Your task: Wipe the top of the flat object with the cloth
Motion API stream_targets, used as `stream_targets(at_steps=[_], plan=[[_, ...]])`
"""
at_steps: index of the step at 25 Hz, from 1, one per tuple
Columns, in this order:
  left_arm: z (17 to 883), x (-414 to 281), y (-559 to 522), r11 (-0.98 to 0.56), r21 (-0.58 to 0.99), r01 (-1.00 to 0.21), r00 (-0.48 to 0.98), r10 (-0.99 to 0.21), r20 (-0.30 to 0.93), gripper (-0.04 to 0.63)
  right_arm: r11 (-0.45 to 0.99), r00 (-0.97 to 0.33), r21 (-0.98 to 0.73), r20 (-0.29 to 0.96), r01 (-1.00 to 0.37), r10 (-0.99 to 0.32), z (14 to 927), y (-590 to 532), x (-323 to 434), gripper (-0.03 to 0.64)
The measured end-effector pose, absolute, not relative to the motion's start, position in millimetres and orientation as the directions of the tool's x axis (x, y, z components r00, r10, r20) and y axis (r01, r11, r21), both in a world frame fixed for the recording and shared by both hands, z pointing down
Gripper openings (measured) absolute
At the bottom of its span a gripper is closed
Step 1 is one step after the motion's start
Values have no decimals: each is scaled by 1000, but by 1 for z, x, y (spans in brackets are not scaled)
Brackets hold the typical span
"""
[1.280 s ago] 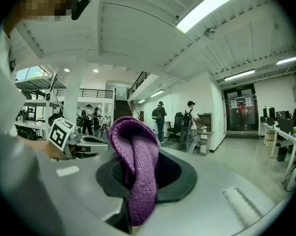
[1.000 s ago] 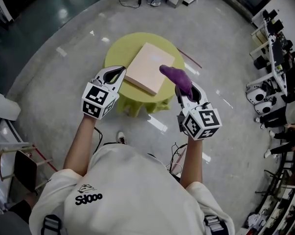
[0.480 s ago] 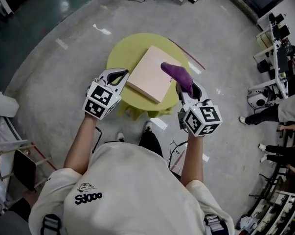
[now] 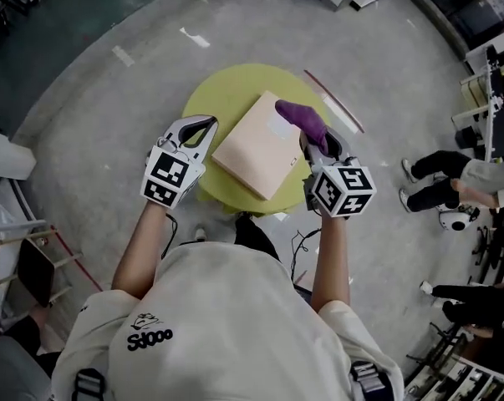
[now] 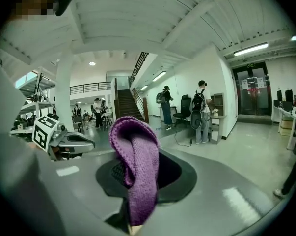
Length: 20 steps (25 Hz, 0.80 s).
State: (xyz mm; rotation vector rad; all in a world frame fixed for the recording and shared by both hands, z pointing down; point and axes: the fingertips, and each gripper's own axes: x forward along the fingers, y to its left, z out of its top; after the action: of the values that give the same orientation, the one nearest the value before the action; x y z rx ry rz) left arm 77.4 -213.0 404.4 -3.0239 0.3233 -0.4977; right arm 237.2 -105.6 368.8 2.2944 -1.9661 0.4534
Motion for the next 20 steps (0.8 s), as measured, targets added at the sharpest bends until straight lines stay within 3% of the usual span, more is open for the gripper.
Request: stream_targets(at_steps=[12, 20], plan=[[435, 99, -257, -912, -18, -410, 839, -385, 385, 2, -64, -11, -153, 443, -986, -896, 472, -201, 323, 78], [455, 112, -273, -863, 19, -505, 796, -458, 396, 0, -41, -10, -80, 557, -996, -830, 546, -239, 358, 80]])
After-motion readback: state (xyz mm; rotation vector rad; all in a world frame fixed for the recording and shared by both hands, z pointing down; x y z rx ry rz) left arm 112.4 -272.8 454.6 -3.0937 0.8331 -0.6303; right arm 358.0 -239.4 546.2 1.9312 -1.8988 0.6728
